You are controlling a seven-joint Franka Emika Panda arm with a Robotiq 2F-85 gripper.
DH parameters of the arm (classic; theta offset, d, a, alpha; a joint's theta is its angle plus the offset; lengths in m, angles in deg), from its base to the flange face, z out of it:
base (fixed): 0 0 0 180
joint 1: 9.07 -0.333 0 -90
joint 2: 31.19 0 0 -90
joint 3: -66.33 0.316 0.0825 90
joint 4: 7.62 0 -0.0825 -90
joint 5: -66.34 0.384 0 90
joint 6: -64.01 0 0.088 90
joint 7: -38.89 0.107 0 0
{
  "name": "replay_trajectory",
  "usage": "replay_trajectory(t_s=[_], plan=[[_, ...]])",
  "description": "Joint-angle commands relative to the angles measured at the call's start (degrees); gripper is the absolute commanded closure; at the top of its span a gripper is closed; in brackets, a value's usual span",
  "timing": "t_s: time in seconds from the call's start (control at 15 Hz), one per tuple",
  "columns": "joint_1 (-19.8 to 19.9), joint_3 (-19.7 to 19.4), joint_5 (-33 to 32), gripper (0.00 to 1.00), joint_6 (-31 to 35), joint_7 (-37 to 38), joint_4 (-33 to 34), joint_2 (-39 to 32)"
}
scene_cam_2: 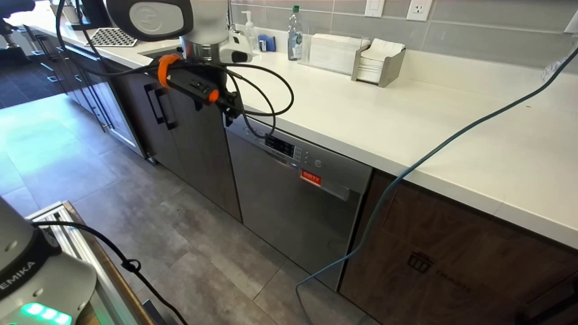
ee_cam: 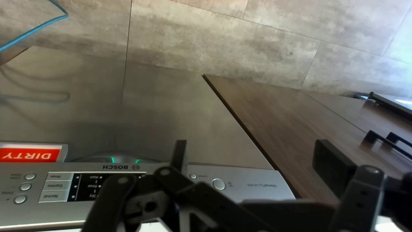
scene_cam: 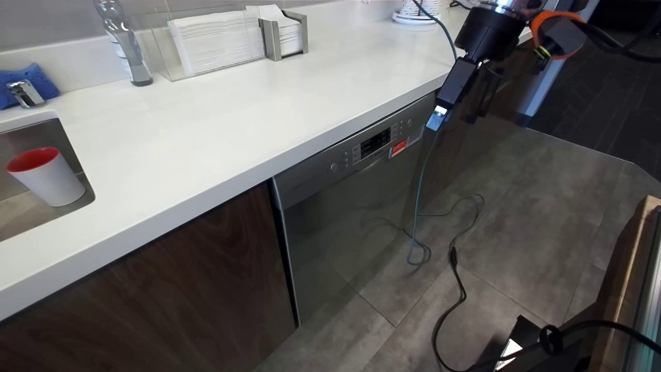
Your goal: Press a button on the dishwasher
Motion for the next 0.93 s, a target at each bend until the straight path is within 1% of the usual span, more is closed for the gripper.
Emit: replay_trajectory(t_s=[0.0, 0.27, 0.4, 0.67, 0.8, 0.87], plan=[[0.2, 0.3, 0.4, 0.0, -0.2, -0.4, 0.0, -0.3], [0.2, 0.3, 0.7, 0.0, -0.2, -0.8, 0.1, -0.5], [0.0, 0.2, 2.4, 0.0, 3.7, -2.4, -0.4, -1.8], [-0.9, 0.8, 5.1, 0.0, 7.7, -3.9, 0.0, -5.2], [-2.0, 0.5, 7.7, 0.0, 10.4, -5.2, 0.3, -7.3], [-2.5, 0.6, 10.4, 0.0, 12.0, -6.8, 0.8, -8.5]])
